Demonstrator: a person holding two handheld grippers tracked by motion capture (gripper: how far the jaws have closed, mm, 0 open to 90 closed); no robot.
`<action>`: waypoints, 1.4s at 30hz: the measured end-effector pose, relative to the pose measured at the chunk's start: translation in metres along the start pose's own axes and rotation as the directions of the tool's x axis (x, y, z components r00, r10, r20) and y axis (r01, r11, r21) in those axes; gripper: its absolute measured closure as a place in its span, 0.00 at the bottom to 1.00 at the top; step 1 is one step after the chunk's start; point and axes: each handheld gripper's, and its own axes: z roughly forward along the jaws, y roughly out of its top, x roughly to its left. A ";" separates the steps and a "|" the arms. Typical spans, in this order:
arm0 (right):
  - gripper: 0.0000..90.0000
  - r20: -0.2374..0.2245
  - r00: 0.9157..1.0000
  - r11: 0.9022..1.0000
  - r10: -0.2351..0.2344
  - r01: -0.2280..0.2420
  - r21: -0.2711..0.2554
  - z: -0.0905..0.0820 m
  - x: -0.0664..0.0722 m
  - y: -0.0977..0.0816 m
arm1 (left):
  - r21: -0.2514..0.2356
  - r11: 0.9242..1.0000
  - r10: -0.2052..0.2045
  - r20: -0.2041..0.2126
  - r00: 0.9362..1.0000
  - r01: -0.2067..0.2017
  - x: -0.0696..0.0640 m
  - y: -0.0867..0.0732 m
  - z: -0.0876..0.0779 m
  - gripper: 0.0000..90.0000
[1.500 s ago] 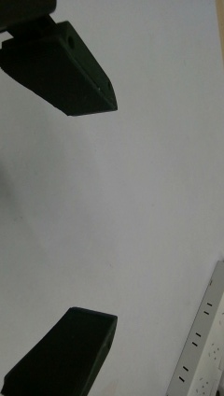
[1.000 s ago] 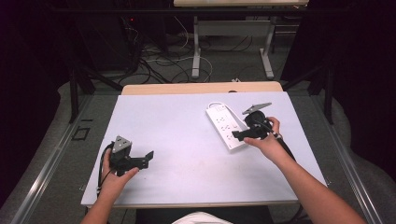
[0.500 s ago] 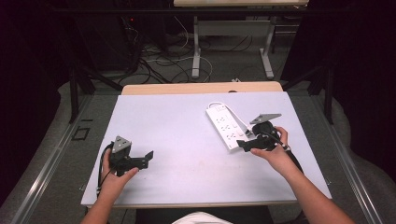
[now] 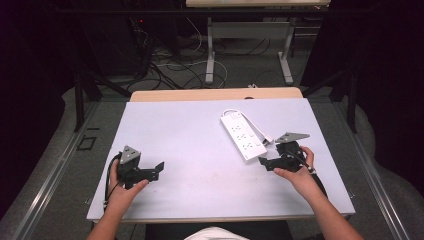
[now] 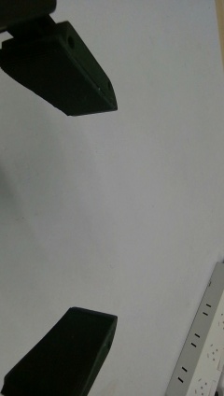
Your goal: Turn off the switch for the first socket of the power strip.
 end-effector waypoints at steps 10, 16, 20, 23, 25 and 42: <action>0.16 0.020 0.999 0.999 0.039 -0.039 -0.017 0.003 -0.005 -0.021 | 0.001 1.000 0.000 0.000 1.000 0.000 0.000 0.000 0.000 0.02; 0.16 0.044 0.998 0.999 0.041 -0.040 -0.029 0.004 -0.004 -0.027 | 0.001 1.000 0.000 0.000 1.000 0.000 0.000 0.000 0.000 0.02; 0.16 0.041 0.998 0.998 0.054 -0.052 -0.037 0.005 -0.004 -0.032 | 0.000 1.000 -0.002 0.000 1.000 0.002 0.000 0.000 0.001 0.02; 0.16 0.043 0.997 0.998 0.060 -0.059 -0.035 0.008 -0.003 -0.036 | 0.002 1.000 0.006 -0.001 1.000 -0.006 0.000 0.000 0.001 0.02; 0.16 0.040 0.997 0.997 0.064 -0.063 -0.036 0.008 -0.002 -0.037 | 0.002 1.000 0.005 -0.001 1.000 -0.005 0.000 0.000 0.001 0.02; 0.16 0.035 0.995 0.995 0.089 -0.087 -0.051 0.009 -0.004 -0.040 | 0.001 1.000 -0.006 0.000 1.000 0.006 0.000 0.000 0.002 0.02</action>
